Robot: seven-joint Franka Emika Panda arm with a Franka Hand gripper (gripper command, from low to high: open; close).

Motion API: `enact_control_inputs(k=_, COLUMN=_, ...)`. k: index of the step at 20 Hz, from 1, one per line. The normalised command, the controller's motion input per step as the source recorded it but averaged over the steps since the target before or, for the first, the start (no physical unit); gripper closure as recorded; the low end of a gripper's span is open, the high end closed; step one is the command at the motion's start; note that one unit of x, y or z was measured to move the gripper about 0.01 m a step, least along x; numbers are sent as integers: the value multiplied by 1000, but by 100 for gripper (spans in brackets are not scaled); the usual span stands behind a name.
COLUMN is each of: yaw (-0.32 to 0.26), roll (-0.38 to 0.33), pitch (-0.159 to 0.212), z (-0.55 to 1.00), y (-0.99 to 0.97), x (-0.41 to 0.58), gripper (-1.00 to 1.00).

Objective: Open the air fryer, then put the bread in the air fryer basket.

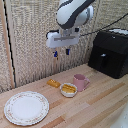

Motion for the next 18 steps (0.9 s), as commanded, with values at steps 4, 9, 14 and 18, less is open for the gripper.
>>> enact_control_inputs(k=4, yaw=-375, roll=-67, pitch=0, z=-13, y=-21, x=7, gripper=-100)
enact_control_inputs(k=9, yaw=-375, roll=-63, pitch=27, z=0, y=-47, x=1, gripper=-100)
enact_control_inputs(k=14, yaw=-344, roll=-173, pitch=12, z=47, y=-21, x=84, gripper=-100)
enact_control_inputs(k=18, yaw=-260, roll=-308, pitch=4, z=16, y=-44, x=181, gripper=-100)
